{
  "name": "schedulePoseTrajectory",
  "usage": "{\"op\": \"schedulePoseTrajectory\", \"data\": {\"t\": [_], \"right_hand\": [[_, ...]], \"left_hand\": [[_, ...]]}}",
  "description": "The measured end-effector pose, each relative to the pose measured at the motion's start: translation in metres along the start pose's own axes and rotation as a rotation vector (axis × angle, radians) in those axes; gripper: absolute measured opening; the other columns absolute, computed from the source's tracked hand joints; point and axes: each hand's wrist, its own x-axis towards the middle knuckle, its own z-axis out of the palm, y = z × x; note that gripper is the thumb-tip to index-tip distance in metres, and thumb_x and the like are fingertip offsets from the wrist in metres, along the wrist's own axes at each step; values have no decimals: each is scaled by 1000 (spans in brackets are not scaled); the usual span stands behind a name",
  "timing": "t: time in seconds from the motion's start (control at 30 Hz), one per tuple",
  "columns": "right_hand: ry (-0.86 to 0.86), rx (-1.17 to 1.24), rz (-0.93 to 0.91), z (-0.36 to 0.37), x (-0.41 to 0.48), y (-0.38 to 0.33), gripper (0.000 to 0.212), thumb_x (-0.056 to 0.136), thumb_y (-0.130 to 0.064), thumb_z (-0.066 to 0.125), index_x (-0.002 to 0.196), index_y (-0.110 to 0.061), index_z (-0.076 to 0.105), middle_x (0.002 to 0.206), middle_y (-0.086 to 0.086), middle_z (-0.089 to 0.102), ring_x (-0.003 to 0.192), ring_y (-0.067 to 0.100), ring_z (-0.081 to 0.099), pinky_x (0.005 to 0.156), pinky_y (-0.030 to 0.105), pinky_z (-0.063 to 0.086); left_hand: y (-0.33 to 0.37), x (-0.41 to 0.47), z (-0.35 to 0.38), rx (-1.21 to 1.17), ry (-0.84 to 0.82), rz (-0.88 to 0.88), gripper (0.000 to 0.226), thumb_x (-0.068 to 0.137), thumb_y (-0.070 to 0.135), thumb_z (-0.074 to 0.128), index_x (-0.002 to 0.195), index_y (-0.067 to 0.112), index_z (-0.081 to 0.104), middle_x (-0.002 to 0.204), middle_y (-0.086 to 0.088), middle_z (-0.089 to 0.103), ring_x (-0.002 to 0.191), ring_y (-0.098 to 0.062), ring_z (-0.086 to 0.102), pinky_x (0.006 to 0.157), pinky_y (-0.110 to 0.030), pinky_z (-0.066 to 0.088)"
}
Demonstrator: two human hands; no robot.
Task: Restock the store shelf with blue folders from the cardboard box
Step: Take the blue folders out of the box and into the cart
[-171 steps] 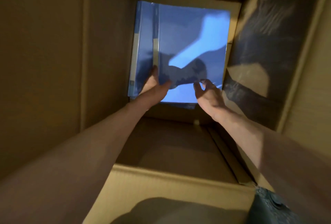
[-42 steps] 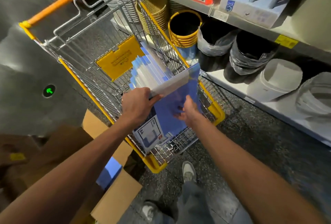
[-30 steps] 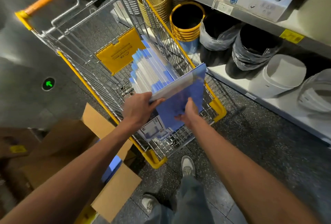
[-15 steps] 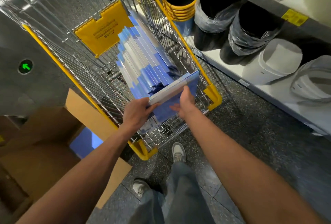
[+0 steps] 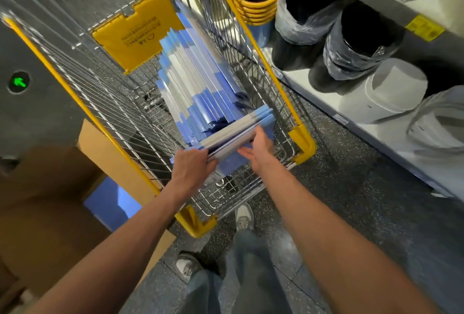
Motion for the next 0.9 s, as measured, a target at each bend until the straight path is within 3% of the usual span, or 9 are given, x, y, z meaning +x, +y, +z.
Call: {"op": "schedulePoseTrajectory", "data": {"t": [0.13, 0.2, 0.3, 0.4, 0.47, 0.6, 0.7, 0.77, 0.9], "right_hand": [[14, -116, -42, 4, -11, 6, 52, 105, -46, 41, 139, -7, 51, 128, 17, 62, 88, 26, 69, 60, 26, 56], [14, -182, -64, 11, -23, 9, 43, 106, -41, 41, 129, -7, 55, 116, 14, 63, 89, 26, 67, 57, 26, 56], [6, -340, -126, 29, -49, 13, 36, 105, -33, 42, 90, -6, 59, 86, 8, 62, 77, 26, 62, 70, 40, 55], [-40, -619, -289, 56, -72, 26, 39, 97, -38, 43, 91, -5, 64, 100, 19, 68, 92, 37, 64, 90, 52, 50], [-92, -724, -362, 72, -77, 39, 31, 87, -41, 47, 78, -14, 60, 97, 19, 70, 92, 39, 64, 90, 59, 49], [-237, -970, -535, 121, -161, 67, 26, 94, -33, 51, 77, -17, 63, 100, 17, 73, 93, 36, 68, 85, 50, 53], [-295, -1154, -682, 154, -200, 100, 33, 96, -30, 49, 79, -6, 64, 92, 22, 69, 85, 35, 64, 79, 47, 50], [-321, -1284, -783, 179, -226, 133, 32, 96, -27, 50, 69, -12, 58, 79, 18, 64, 78, 28, 59, 68, 39, 43], [-428, -1518, -895, 220, -266, 197, 26, 97, -30, 50, 76, -20, 62, 85, 8, 65, 81, 27, 59, 73, 36, 45]], "left_hand": [[-7, -10, -26, -125, 76, -56, 39, 98, 55, 54, 85, 20, 67, 68, 5, 63, 56, -12, 58, 68, -30, 53], [-15, -17, -36, -235, 106, -62, 35, 97, 49, 58, 91, 17, 71, 78, 1, 70, 62, -16, 64, 69, -35, 57], [-32, -30, -51, -352, 135, -58, 32, 98, 46, 57, 96, 18, 72, 88, 0, 74, 73, -18, 69, 72, -35, 58], [-56, -58, -72, -450, 238, -68, 25, 97, 42, 59, 94, 20, 72, 90, 5, 74, 77, -16, 70, 70, -29, 52], [-70, -77, -83, -522, 296, -128, 20, 96, 38, 61, 90, 22, 70, 86, 9, 73, 75, -15, 69, 66, -29, 46], [-123, -142, -95, -659, 411, -253, 24, 97, 42, 55, 83, 24, 64, 79, 8, 72, 71, -18, 70, 63, -33, 52], [-161, -195, -90, -710, 461, -327, 19, 98, 33, 60, 82, 22, 63, 79, 4, 71, 72, -21, 68, 59, -30, 38], [-192, -242, -80, -742, 474, -423, 18, 99, 32, 59, 89, 20, 67, 85, 6, 72, 73, -18, 67, 61, -29, 34], [-245, -321, -44, -810, 482, -590, 20, 100, 36, 56, 99, 22, 70, 90, 11, 72, 79, -14, 68, 66, -30, 49]]}}
